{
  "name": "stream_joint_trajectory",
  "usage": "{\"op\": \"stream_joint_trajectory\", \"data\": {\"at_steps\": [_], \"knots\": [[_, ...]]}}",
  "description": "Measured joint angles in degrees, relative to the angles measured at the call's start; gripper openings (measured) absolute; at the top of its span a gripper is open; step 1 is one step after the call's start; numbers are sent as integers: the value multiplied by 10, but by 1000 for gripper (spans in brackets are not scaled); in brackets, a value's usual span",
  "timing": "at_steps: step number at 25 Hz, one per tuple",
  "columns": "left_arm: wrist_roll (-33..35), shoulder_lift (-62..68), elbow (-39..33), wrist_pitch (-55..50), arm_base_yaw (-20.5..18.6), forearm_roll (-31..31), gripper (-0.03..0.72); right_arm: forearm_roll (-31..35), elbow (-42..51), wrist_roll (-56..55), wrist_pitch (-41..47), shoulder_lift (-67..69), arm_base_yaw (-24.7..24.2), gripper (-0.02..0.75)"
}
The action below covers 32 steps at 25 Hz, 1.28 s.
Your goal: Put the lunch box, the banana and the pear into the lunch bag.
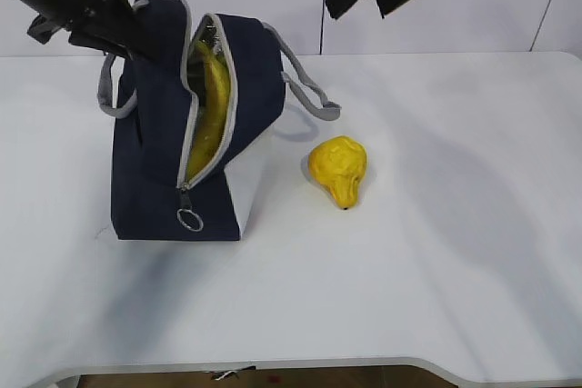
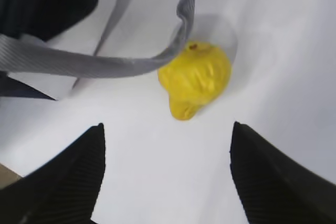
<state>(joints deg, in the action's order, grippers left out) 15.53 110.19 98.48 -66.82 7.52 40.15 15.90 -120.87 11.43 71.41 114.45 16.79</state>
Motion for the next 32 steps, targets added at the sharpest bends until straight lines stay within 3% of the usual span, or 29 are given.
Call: {"op": "stream_joint_trajectory", "data": {"at_steps": [11,19,32], "knots": [[-4,0,0,-11,-40,-15,27,-6,185,-23,0,-30,0,590],[-4,0,0,-12,-40,-15,27,-10,189,-26,-14,3,4,590],[-4,0,0,-26,-40,-15,27,-34,190,-2,-136,68,14,590]]}}
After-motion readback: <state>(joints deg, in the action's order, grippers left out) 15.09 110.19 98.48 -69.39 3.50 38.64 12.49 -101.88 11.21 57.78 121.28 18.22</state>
